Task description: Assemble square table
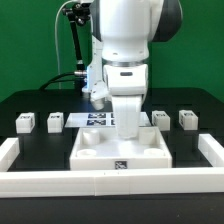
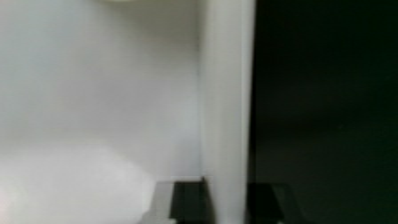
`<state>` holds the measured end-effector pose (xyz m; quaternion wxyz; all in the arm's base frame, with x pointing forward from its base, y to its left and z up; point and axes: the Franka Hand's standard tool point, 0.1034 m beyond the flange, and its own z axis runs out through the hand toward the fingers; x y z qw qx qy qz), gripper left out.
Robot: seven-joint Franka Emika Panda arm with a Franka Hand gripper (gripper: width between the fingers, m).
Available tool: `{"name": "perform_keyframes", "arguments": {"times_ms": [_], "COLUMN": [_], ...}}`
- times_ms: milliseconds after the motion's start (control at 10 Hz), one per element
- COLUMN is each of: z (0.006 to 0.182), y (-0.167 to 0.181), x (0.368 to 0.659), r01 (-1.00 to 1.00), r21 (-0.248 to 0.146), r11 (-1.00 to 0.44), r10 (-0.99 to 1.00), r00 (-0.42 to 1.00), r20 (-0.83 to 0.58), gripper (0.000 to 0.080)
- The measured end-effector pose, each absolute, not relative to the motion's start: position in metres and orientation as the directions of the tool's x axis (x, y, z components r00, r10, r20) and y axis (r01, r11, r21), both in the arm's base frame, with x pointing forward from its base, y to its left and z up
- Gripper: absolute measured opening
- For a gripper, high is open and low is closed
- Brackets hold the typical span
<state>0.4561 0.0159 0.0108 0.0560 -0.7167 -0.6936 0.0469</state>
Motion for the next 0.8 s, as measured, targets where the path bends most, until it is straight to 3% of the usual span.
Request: {"name": "perform_keyframes", "arguments": {"times_ms": [500, 800], "z": [0.011, 0.011], "y": [0.017, 0.042], "x": [0.458, 0.472], "r01": [0.990, 0.992], "r21": [-0.141, -0.125], "r11": [-0.020, -0.003], "r10": [1.000, 1.000], "r00": [0.022, 0.005], "r20": [0.010, 0.022], "gripper": [0.0074, 0.0074]}}
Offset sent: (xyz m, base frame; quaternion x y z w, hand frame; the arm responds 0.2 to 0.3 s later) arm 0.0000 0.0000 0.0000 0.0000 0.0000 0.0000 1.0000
